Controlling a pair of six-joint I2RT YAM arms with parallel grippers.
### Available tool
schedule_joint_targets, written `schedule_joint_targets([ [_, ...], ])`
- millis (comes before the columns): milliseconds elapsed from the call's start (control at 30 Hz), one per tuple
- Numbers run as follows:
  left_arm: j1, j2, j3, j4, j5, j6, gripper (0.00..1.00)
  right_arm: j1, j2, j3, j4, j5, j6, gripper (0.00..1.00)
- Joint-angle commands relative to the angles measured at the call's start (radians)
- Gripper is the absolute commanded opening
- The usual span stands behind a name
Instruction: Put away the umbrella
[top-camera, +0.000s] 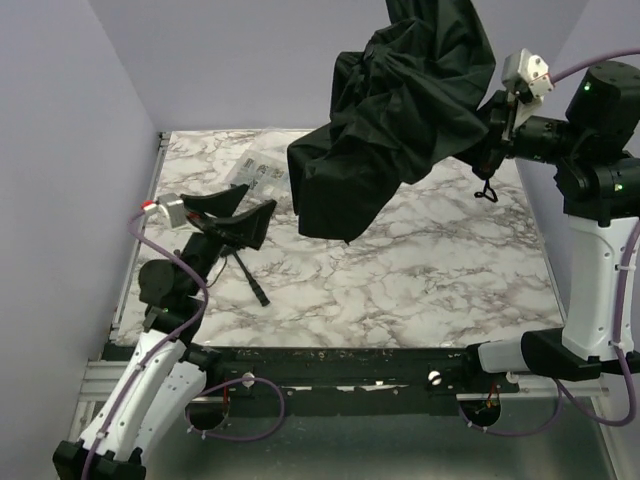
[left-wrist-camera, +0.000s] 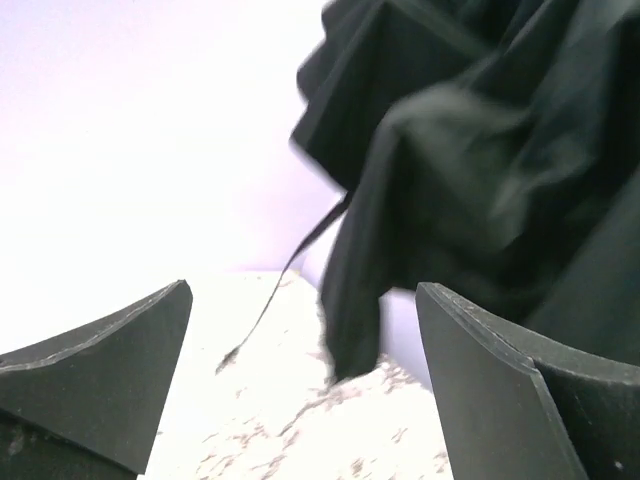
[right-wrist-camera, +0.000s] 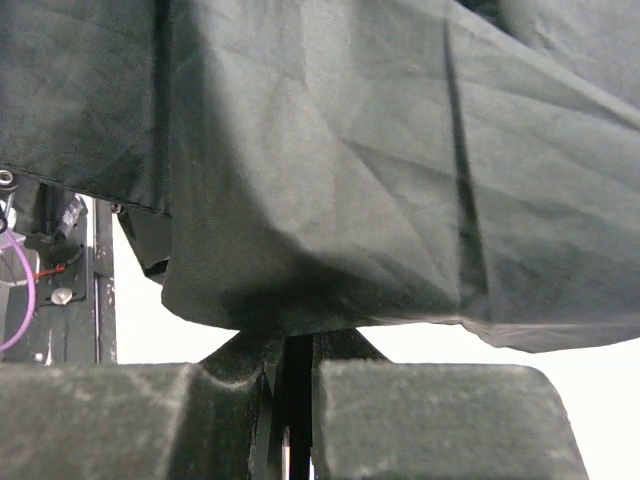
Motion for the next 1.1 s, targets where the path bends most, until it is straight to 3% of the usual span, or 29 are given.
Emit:
schedule_joint_targets([
  [0, 0.015, 0.082, -0.260, 0.303, 0.212, 0.189, 0.96, -0.042, 0.044, 0.086, 0.110, -0.138, 0.153, 0.00],
  [100, 0.016, 0.180, -0.363, 0.608, 0.312, 0.314, 0.97, -0.069, 0.037, 0.096, 0.144, -0.198, 0.199, 0.00],
  [233, 0.016, 0.332, -0.300, 0.652, 0.463, 0.417, 0.96, -0.093, 0.007, 0.079, 0.200, -0.253, 0.267, 0.00],
  [400, 0.014, 0.500, -0.258, 0.929, 0.543, 0.444, 0.96, -0.121, -0.039, 0.015, 0.320, -0.320, 0.388, 0.00],
  [633, 0.000, 0.514, -0.143, 0.767, 0.693, 0.524, 0.96, -0.146, -0.067, -0.062, 0.486, -0.389, 0.550, 0.00],
  [733, -0.054, 0.527, -0.118, 0.737, 0.720, 0.529, 0.95, -0.148, -0.073, -0.085, 0.526, -0.393, 0.583, 0.00],
  [933, -0.193, 0.531, -0.097, 0.530, 0.639, 0.682, 0.92, -0.154, -0.085, -0.104, 0.546, -0.384, 0.595, 0.00],
  [1067, -0.206, 0.520, -0.109, 0.476, 0.530, 0.723, 0.81, -0.154, -0.088, -0.114, 0.551, -0.384, 0.596, 0.00],
])
